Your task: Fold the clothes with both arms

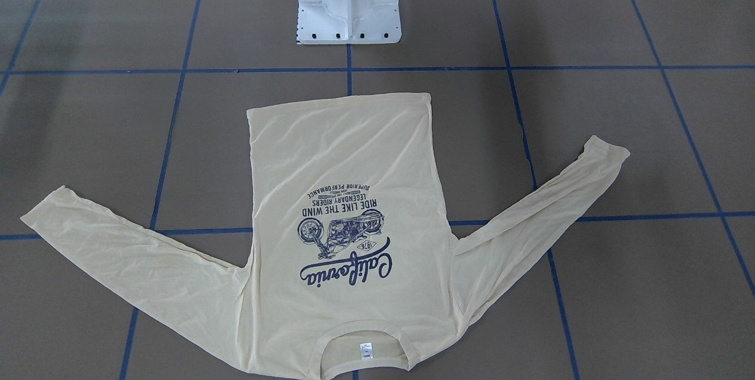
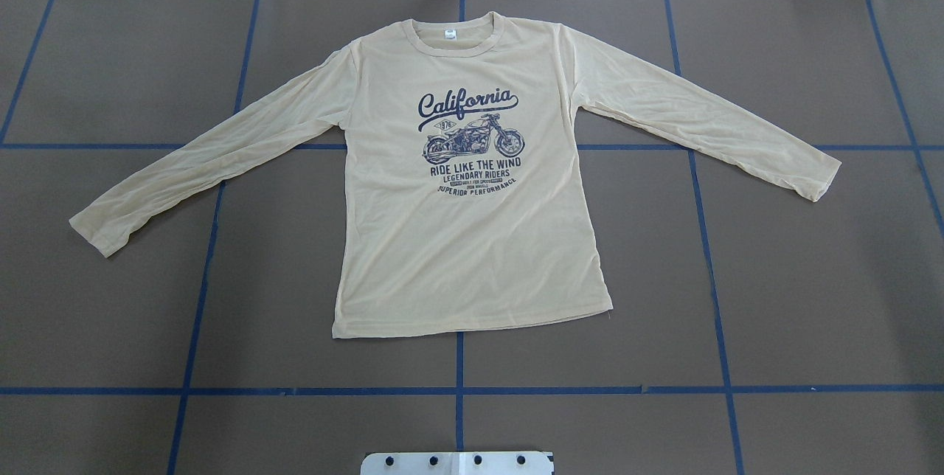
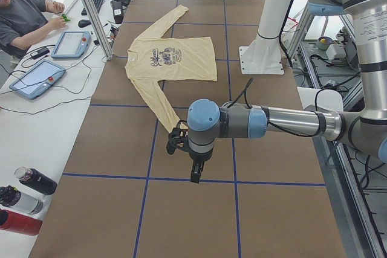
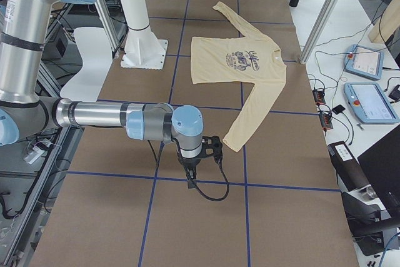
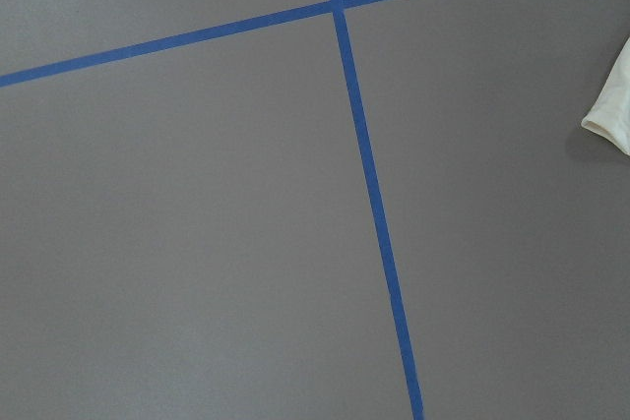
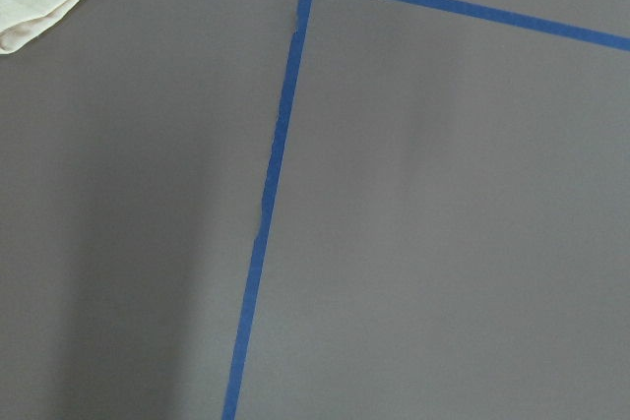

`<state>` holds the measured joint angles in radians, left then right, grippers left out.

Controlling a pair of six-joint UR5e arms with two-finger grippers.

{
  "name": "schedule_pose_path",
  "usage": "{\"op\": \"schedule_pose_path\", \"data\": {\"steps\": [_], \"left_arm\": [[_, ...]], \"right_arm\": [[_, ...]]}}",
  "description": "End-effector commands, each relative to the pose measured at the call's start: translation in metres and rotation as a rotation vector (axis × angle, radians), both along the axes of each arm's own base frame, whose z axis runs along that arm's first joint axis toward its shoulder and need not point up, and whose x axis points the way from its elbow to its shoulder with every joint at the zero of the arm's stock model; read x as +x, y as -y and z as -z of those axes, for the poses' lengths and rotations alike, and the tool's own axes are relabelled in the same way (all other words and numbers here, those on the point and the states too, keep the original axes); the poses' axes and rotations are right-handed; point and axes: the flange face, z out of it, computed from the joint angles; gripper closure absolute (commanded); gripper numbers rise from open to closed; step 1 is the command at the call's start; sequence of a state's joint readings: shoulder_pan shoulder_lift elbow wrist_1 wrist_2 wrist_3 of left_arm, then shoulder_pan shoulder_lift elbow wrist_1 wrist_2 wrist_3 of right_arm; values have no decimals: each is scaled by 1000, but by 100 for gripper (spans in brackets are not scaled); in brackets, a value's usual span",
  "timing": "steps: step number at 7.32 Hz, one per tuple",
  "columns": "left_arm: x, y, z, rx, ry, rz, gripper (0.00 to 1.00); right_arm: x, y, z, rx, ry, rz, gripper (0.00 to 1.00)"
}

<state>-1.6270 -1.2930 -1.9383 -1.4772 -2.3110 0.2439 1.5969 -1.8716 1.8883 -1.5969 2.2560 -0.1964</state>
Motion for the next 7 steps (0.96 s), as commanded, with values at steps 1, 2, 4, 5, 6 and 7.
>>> {"op": "schedule_pose_path", "data": {"steps": [1,2,4,5,6,7], "left_arm": [[0,0,3,11,3,-4,0],[0,1,9,21,-1,-2,0],[0,2,28,60,6,-2,0],[0,8,37,78,4,1,0],[0,18,49,109,4,1,0],[0,27,57,147,7,0,0]], "right_arm": [[0,0,0,2,-6,0,0],[1,1,0,3,-7,0,0],[1,0,0,3,-12,0,0],[1,1,5,12,-9,0,0],[1,-1,7,17,-15,0,0],[0,2,13,33,-5,1,0]]}}
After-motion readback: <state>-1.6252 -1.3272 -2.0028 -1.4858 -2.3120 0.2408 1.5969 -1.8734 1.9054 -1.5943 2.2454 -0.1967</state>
